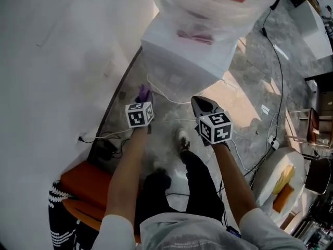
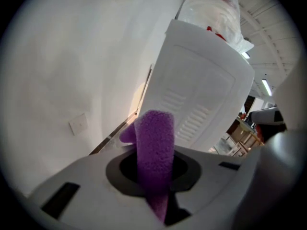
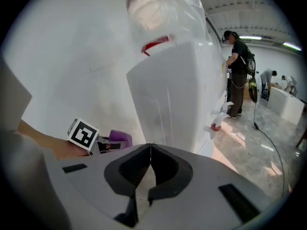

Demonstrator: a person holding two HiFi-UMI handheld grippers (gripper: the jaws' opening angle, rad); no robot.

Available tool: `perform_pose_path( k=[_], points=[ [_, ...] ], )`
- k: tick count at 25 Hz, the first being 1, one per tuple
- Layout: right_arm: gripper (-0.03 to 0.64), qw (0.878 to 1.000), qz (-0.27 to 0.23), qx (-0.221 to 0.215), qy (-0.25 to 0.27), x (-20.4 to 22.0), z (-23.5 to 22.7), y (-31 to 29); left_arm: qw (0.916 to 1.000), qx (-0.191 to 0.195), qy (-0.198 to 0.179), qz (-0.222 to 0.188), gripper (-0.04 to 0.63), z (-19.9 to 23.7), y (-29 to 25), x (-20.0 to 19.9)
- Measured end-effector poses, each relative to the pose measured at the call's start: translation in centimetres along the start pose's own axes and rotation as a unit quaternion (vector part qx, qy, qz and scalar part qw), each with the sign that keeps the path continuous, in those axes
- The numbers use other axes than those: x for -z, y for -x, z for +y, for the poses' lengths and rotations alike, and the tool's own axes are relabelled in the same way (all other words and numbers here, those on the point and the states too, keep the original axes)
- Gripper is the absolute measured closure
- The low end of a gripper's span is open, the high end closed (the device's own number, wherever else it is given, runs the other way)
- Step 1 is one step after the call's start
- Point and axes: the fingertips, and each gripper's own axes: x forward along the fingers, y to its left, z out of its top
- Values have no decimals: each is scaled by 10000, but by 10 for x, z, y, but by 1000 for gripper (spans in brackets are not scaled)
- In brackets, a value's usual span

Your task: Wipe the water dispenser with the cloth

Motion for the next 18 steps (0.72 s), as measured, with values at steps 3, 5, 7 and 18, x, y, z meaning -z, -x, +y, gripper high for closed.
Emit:
perform_pose_path(
  k=[3,5,7,18],
  points=[
    [603,9993,-76,-269,239,15,-2,-42,9998,-91,-41,-160,540,20,-34,4],
    [603,9984,-88,-385,414,32,-5,-63,9994,-191,-189,-220,540,33,-58,10],
    [603,9981,-126,-425,426,51,-11,-80,9984,-302,-432,-211,540,45,-83,20],
    [603,9992,-185,-246,-236,139,-50,-110,9937,0,-1093,248,540,27,-170,62]
  ],
)
